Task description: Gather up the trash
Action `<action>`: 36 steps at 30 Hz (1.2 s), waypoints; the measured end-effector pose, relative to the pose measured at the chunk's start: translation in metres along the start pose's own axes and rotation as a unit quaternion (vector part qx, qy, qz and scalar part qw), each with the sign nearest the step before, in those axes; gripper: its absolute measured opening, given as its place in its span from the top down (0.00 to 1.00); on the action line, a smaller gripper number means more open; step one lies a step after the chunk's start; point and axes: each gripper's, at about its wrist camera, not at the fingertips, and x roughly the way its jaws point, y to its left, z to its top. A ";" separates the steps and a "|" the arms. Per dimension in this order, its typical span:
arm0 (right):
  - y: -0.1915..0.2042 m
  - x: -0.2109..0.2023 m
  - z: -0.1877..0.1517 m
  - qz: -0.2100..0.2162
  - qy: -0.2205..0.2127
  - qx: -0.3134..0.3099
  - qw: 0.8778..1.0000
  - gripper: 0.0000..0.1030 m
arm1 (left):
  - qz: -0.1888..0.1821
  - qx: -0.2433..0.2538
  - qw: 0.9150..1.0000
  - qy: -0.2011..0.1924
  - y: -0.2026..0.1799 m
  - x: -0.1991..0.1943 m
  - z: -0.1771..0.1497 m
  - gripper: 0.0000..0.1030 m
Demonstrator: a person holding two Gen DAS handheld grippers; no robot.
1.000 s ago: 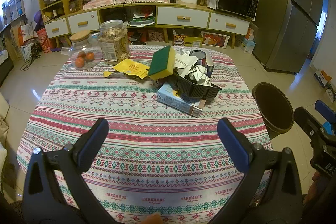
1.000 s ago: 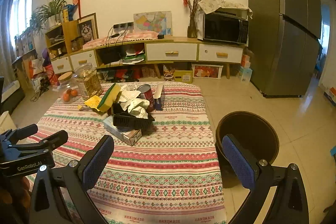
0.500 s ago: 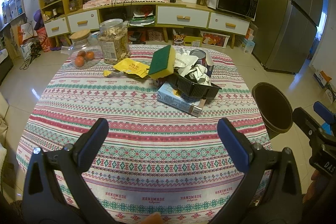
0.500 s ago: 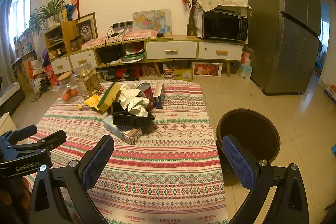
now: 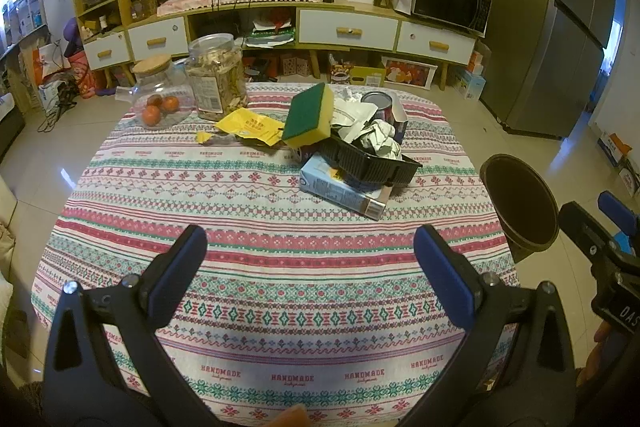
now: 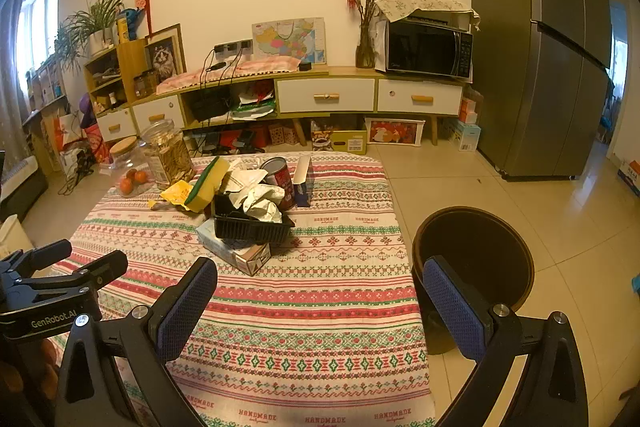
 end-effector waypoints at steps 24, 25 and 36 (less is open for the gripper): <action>-0.001 0.001 -0.002 0.001 0.003 0.004 1.000 0.00 | 0.001 0.012 1.000 0.009 0.003 0.002 -0.002 0.00; -0.001 0.001 0.000 0.004 0.005 0.005 1.000 0.00 | 0.001 0.013 1.000 0.010 0.004 0.003 -0.001 0.00; -0.001 0.021 0.045 0.015 0.067 0.014 0.998 0.00 | -0.018 0.058 0.997 0.050 0.009 0.026 0.038 0.00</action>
